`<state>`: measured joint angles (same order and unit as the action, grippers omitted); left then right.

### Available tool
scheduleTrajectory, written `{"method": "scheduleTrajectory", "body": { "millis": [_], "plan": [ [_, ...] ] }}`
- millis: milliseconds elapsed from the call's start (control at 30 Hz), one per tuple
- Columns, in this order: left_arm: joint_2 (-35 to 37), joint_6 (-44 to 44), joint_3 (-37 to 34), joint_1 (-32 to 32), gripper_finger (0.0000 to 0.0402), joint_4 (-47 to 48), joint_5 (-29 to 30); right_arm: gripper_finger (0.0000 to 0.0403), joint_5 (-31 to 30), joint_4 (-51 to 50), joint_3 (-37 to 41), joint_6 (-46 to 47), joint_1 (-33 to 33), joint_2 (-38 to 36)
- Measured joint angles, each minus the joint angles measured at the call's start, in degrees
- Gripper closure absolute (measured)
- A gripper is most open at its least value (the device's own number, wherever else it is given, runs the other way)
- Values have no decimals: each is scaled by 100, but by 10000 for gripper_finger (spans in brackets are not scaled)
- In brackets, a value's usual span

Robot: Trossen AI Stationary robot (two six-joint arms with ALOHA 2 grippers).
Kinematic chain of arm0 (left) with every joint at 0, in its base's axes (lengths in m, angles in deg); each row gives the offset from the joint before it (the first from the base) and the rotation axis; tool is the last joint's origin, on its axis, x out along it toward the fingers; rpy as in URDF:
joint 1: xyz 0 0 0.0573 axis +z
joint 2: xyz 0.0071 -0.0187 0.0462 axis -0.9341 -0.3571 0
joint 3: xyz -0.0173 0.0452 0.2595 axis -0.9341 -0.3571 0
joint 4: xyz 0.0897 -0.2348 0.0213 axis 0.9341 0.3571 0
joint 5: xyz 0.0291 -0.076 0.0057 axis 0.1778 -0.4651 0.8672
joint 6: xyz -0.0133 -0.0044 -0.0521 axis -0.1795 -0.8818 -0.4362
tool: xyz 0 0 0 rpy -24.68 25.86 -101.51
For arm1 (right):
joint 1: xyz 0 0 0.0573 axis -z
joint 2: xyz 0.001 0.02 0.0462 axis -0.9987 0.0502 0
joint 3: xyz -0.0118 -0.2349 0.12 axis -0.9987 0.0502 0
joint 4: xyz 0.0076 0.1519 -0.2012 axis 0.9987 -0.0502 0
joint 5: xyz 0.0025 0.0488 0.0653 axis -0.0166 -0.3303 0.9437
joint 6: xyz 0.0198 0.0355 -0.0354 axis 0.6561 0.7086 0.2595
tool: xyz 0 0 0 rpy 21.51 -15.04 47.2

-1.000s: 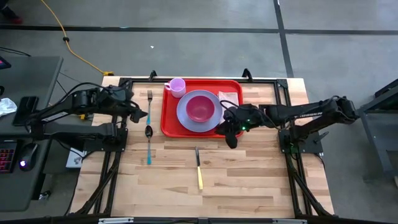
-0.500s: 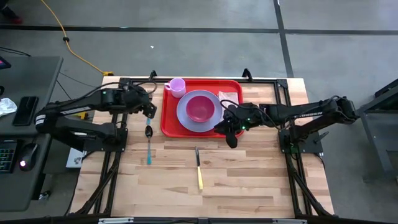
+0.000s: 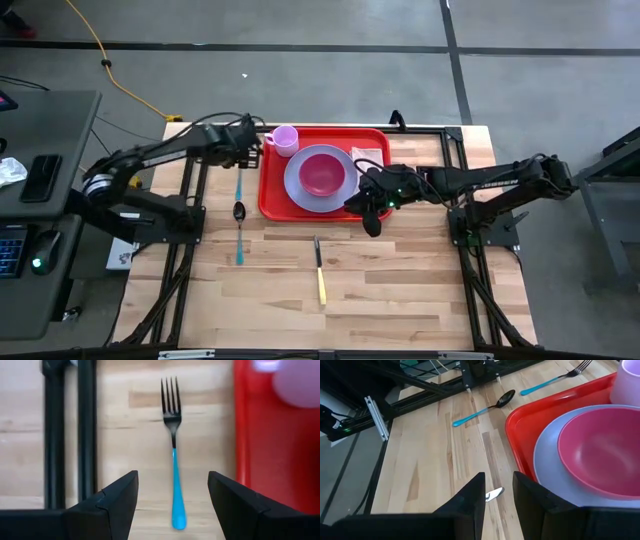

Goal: Set up tray
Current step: Put the blue fork on the white napkin

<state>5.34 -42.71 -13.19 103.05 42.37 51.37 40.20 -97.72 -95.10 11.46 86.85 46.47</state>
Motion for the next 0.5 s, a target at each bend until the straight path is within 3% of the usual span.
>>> {"method": "scheduleTrajectory", "body": {
  "millis": [133,300,500],
  "plan": [
    [-604,599,0,687,131,-397,-885,325,15,0,0,137,0,2],
    [-1222,1310,0,1376,131,-829,-1575,325,61,-2,0,153,-4,2],
    [-1540,1591,0,1671,131,-835,-1785,325,61,-4,0,153,-4,2]
  ]
}}
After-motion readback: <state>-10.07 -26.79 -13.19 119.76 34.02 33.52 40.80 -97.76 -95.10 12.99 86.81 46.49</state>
